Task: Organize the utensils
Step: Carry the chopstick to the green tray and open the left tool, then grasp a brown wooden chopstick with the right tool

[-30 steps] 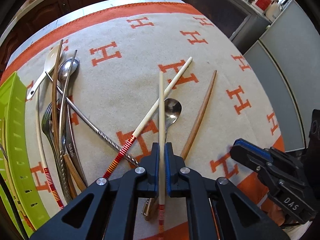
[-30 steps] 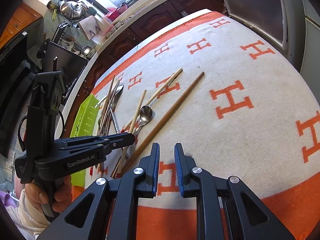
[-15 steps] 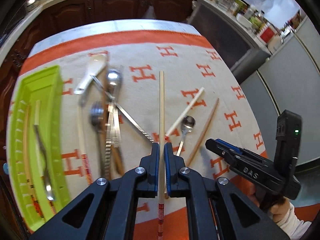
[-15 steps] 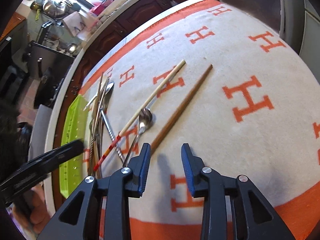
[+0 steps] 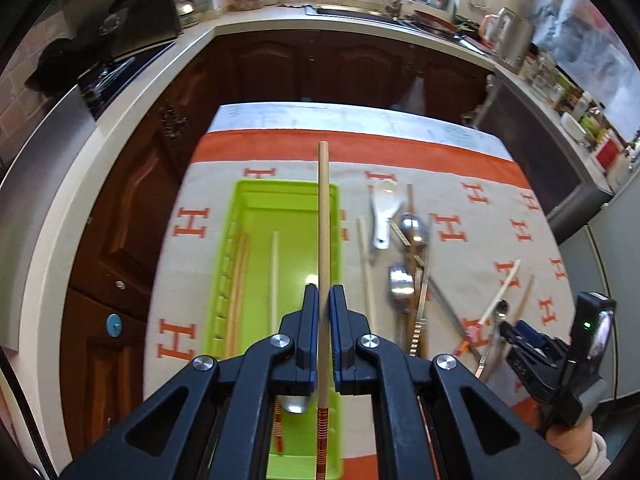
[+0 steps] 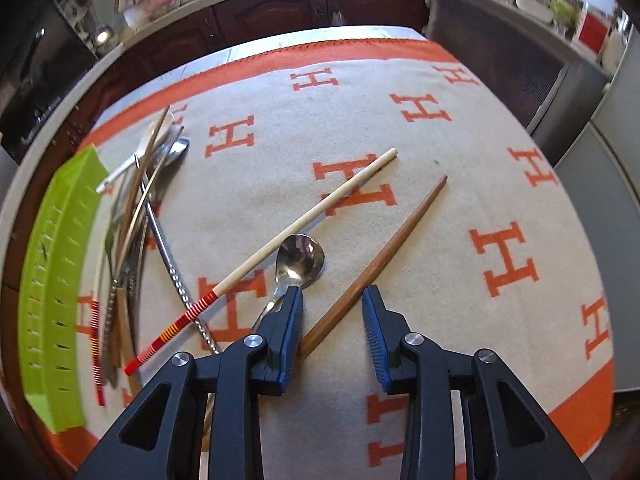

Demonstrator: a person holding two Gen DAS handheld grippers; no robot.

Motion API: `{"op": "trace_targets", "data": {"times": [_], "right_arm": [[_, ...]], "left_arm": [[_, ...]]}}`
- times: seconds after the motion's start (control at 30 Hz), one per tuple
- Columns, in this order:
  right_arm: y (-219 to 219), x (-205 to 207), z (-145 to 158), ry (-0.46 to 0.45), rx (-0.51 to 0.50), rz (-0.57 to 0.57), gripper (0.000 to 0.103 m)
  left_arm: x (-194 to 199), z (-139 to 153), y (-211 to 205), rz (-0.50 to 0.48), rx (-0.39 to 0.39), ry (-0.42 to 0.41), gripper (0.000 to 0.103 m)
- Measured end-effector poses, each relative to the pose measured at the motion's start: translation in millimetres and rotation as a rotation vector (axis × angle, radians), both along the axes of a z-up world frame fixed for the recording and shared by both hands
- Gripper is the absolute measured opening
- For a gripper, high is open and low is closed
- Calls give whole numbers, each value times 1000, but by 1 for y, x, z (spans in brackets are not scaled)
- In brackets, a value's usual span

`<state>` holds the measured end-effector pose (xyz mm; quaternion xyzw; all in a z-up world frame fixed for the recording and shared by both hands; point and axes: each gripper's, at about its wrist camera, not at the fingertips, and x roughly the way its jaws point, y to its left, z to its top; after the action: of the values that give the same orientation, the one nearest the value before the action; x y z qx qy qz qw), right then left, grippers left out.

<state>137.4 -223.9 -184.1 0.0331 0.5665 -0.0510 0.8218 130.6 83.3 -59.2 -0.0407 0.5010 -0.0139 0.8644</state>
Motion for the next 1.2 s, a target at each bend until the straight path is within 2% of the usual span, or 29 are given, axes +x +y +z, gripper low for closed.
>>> {"op": "trace_targets", "data": {"times": [0.1, 0.23, 0.3, 0.4, 0.5, 0.6, 0.67, 0.77, 0.83, 0.9, 1.03, 1.2], "right_arm": [[-5, -7, 0, -12, -25, -8, 18], [-24, -15, 3, -15, 44, -44, 10], [-32, -19, 8, -26, 94, -61, 0], [-40, -24, 17, -35, 154, -82, 0], [-40, -25, 22, -31, 148, -82, 0], [-45, -26, 18, 4, 183, -119, 0], [-46, -27, 18, 10, 207, -137, 0], [-47, -24, 16, 35, 264, -153, 3], [-44, -22, 16, 37, 253, -161, 10], [-42, -19, 14, 40, 239, -164, 21], [-32, -9, 6, 62, 186, -164, 22], [-6, -4, 1, 55, -10, -122, 22]], "left_arm": [[3, -13, 15, 23, 1, 22, 3], [7, -37, 26, 38, 14, 63, 3], [7, -48, 28, 40, 6, 81, 4], [5, -56, 31, 45, 11, 84, 6], [1, -57, 33, 45, 7, 78, 17], [-5, -51, 36, 48, 18, 56, 33], [-10, -47, 39, 55, 23, 34, 49], [-16, -41, 44, 64, 32, 10, 51], [-21, -38, 48, 70, 26, -4, 51], [-25, -35, 52, 73, 10, -14, 51], [-31, -33, 60, 81, -16, -27, 51], [-36, -33, 68, 86, -39, -37, 51]]}}
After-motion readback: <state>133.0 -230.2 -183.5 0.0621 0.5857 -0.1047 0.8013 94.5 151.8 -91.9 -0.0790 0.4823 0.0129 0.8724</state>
